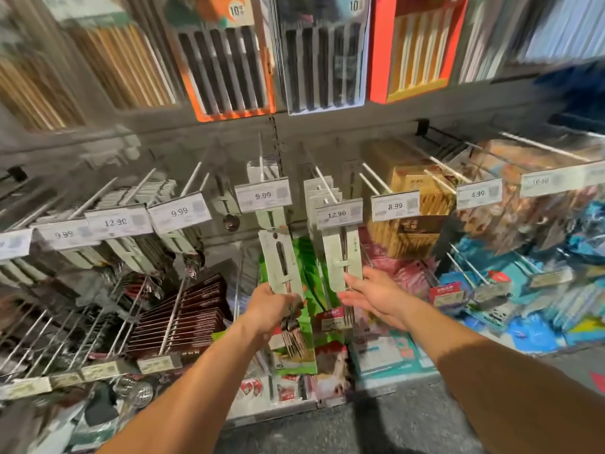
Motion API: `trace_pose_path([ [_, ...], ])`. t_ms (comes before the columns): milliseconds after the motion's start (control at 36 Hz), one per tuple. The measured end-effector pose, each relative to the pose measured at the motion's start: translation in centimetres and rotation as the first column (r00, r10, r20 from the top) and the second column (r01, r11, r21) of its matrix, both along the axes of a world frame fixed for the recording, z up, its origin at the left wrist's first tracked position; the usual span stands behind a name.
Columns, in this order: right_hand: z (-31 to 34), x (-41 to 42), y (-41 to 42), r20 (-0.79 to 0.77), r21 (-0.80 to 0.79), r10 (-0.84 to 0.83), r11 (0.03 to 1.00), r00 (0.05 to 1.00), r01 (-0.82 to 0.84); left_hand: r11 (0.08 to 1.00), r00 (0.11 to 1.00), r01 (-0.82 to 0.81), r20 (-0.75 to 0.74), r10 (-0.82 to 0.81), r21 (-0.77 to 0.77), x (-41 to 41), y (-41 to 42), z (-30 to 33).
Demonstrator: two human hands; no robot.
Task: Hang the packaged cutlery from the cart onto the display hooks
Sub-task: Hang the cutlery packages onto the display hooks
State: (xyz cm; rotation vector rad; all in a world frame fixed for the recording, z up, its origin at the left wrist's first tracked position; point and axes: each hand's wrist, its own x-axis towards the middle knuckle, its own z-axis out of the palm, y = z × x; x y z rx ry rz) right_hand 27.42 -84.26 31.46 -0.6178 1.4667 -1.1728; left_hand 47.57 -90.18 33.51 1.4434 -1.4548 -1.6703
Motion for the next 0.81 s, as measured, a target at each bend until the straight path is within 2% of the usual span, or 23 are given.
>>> trace_pose_path([
  [250, 1.2, -0.5, -1.3, -0.06, -0.025, 0.043, 0.999, 0.997, -0.045, 0.998, 0.998, -0.055, -0.032, 0.055, 0.008, -1.3, -0.7, 0.4],
  [444, 0.9, -0.2, -1.6, -0.041, -0.032, -0.028, 0.999, 0.999, 0.027, 1.0, 0.999, -0.015, -0.039, 0.014, -0.014, -1.5, -0.7, 0.9],
  [583, 1.0, -0.2, -2.6, -0.145, 0.006, -0.062, 0.998, 0.988, 0.063, 1.0, 1.0, 0.011, -0.023, -0.011, -0.014, -1.5, -0.5, 1.2],
  [806, 1.9, -0.4, -5.4, -0.306, 0.098, -0.004, 0.995, 0.952, 0.036, 0.999, 0.999, 0.047, 0.003, -0.047, 0.012, -0.7, -0.8, 1.2],
])
